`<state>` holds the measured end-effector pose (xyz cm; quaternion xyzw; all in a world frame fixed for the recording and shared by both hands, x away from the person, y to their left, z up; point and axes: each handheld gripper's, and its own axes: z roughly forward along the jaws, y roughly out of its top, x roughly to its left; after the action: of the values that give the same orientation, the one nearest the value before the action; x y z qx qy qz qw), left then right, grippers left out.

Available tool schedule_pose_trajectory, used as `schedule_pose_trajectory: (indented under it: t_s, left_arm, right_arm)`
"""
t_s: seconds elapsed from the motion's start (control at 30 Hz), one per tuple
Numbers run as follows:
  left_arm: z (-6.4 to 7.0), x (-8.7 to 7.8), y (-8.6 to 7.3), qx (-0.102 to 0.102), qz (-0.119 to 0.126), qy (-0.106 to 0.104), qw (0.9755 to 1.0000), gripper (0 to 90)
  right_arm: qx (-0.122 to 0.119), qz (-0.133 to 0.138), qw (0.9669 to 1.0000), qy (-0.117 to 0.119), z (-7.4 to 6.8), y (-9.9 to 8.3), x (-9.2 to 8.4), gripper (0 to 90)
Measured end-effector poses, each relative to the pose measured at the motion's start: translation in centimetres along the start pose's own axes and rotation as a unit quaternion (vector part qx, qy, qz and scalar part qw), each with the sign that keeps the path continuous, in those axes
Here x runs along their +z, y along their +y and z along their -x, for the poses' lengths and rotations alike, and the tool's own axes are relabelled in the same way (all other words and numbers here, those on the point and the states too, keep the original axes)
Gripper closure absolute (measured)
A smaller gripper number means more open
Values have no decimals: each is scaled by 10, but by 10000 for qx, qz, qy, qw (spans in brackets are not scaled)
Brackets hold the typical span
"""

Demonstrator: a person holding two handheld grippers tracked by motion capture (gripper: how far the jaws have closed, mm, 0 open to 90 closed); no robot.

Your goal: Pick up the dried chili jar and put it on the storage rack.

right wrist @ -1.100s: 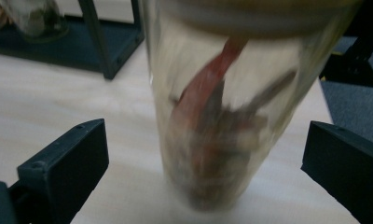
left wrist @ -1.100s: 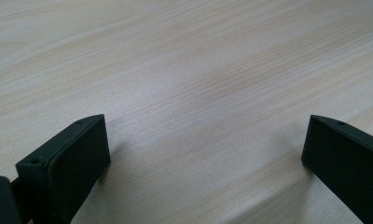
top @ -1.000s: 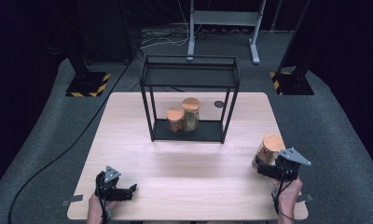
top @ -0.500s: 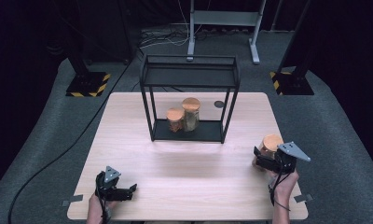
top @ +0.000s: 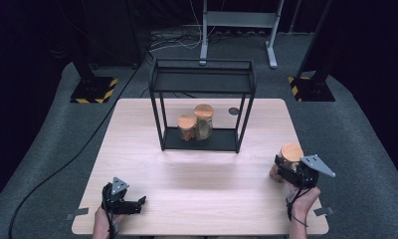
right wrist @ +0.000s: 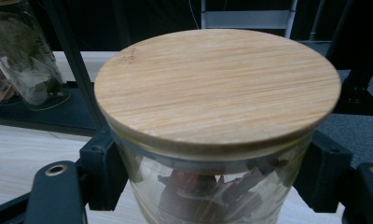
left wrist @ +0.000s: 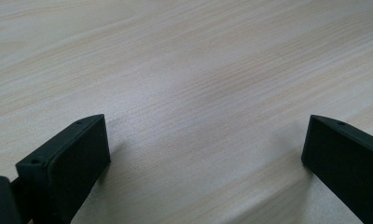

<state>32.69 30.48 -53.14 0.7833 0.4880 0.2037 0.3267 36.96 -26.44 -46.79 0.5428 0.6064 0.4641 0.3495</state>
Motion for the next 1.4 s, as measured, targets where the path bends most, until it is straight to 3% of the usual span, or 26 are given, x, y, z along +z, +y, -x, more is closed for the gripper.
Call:
schedule_pose_trajectory:
  t_s: [0.27, 0.63, 1.4]
  left_arm:
    - [0, 0, 0, 1, -1, 0, 10000, 1]
    - [0, 0, 0, 3, 1, -3, 10000, 1]
    - [0, 0, 0, 24, 7, -27, 10000, 0]
  right_arm:
    - [133, 50, 9999, 8, 2, -1, -3, 238]
    - [-51, 108, 9999, 98, -8, 6, -12, 239]
    - [-297, 198, 9980, 530, -34, 15, -25, 240]
